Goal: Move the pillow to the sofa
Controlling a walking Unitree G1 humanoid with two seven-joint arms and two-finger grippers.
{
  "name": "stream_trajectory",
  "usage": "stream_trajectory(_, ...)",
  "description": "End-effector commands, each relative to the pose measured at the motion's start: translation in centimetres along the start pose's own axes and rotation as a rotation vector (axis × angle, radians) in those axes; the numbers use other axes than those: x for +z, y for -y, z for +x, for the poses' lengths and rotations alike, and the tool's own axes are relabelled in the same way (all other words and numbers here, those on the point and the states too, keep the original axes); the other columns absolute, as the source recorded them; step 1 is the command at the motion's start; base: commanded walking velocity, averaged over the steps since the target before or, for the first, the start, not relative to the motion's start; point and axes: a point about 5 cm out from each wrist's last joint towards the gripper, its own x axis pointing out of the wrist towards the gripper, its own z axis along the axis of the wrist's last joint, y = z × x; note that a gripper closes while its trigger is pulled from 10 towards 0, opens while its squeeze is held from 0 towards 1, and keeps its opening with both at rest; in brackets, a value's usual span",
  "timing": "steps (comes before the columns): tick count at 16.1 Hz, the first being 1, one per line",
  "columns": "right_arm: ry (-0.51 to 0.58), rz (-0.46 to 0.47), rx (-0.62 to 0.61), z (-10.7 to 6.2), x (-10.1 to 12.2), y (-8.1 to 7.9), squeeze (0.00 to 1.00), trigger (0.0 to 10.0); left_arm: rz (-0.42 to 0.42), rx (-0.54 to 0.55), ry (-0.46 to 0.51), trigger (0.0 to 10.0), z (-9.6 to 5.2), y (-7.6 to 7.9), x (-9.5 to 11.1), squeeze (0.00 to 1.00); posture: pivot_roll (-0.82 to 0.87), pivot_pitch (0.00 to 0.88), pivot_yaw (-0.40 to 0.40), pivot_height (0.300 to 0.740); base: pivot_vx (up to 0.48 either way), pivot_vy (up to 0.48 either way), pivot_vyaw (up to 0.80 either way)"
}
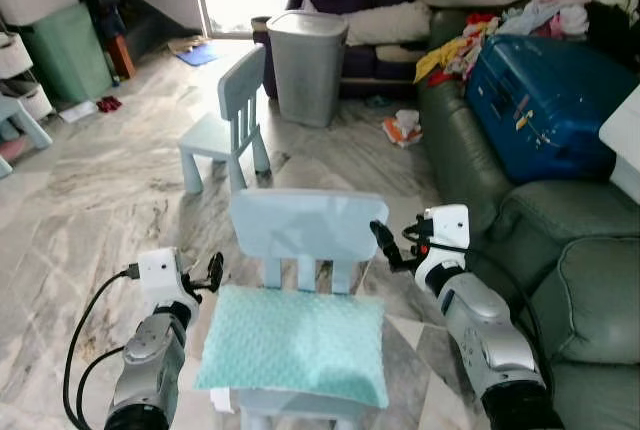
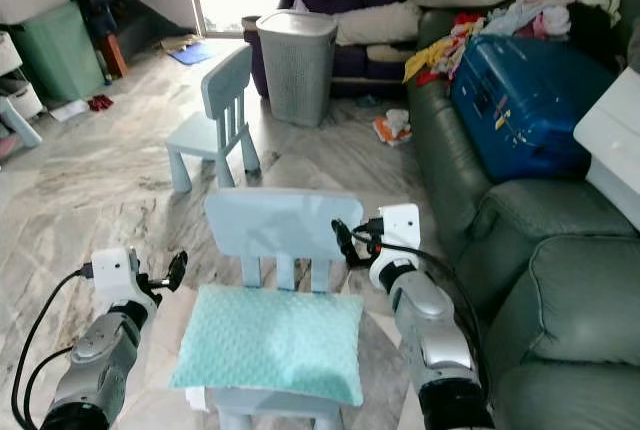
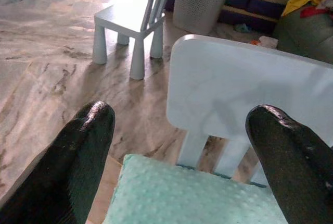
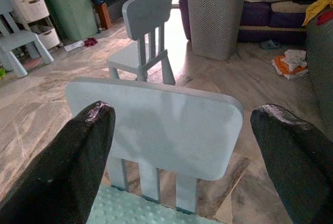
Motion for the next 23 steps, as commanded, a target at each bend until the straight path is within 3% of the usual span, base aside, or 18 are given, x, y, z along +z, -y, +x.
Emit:
stream_trajectory(1, -0.006, -0.008, -0.022, -1.2, -0.4, 0.7, 0.0, 10.0, 0.04, 0.003, -0.012, 10.0, -1.0, -0.8, -0.7, 0.0, -0.11, 0.0, -0.002, 0.74, 0.0, 0.0, 0.0)
stream_trajectory(3, -0.022, 0.054, -0.074, -4.1, -2.0, 2.1, 0.0, 10.0, 0.11, 0.026, -0.089, 10.0, -4.0, -2.9, -3.6, 0.0, -0.11, 0.0, -0.004, 0.74, 0.0, 0.0, 0.0)
stream_trajectory(5, -0.036, 0.025, -0.114, -5.6, -2.6, 2.7, 0.0, 10.0, 0.125, 0.032, -0.113, 10.0, -5.2, -3.6, -4.3, 0.0, -0.11, 0.02, -0.006, 0.74, 0.0, 0.0, 0.0)
stream_trajectory(6, -0.081, -0.038, -0.115, -6.6, -3.2, 2.9, 0.0, 10.0, 0.129, 0.026, -0.113, 10.0, -5.7, -3.6, -4.4, 0.0, -0.11, 0.028, -0.006, 0.74, 0.0, 0.0, 0.0)
stream_trajectory(8, -0.132, 0.006, -0.089, -8.4, -4.3, 2.8, 0.0, 10.0, 0.148, -0.01, -0.107, 10.0, -6.7, -3.5, -4.1, 0.0, -0.1, 0.051, 0.0, 0.74, 0.0, 0.0, 0.0)
stream_trajectory(11, -0.155, 0.009, -0.168, -10.8, -4.9, 3.5, 0.0, 10.0, 0.187, -0.109, -0.091, 10.0, -7.9, -2.7, -3.3, 0.0, -0.09, 0.072, 0.007, 0.74, 0.0, 0.0, 0.0)
stream_trajectory(13, -0.167, -0.04, -0.203, -12.3, -4.6, 3.9, 0.0, 10.0, 0.186, -0.112, -0.096, 10.0, -8.2, -2.8, -3.0, 0.0, -0.1, 0.077, 0.02, 0.74, 0.0, 0.0, 0.0)
stream_trajectory(15, -0.137, 0.024, -0.19, -12.2, -4.1, 3.7, 0.0, 10.0, 0.185, -0.123, -0.105, 10.0, -8.4, -2.5, -2.9, 0.0, -0.11, 0.073, 0.023, 0.74, 0.0, 0.0, 0.0)
stream_trajectory(17, -0.16, -0.035, -0.227, -11.8, -3.7, 3.8, 0.0, 10.0, 0.18, -0.13, -0.105, 10.0, -8.3, -2.3, -2.8, 0.0, -0.1, 0.069, 0.021, 0.74, 0.0, 0.0, 0.0)
stream_trajectory(19, -0.169, -0.073, -0.176, -11.1, -3.4, 3.2, 0.0, 10.0, 0.18, -0.131, -0.106, 10.0, -8.3, -2.2, -2.8, 0.0, -0.1, 0.068, 0.016, 0.74, 0.0, 0.0, 0.0)
stream_trajectory(23, -0.166, -0.05, -0.132, -10.5, -3.2, 2.6, 0.0, 10.0, 0.19, -0.103, -0.126, 10.0, -8.3, -3.2, -3.2, 0.0, -0.08, 0.063, 0.01, 0.74, 0.0, 0.0, 0.0)
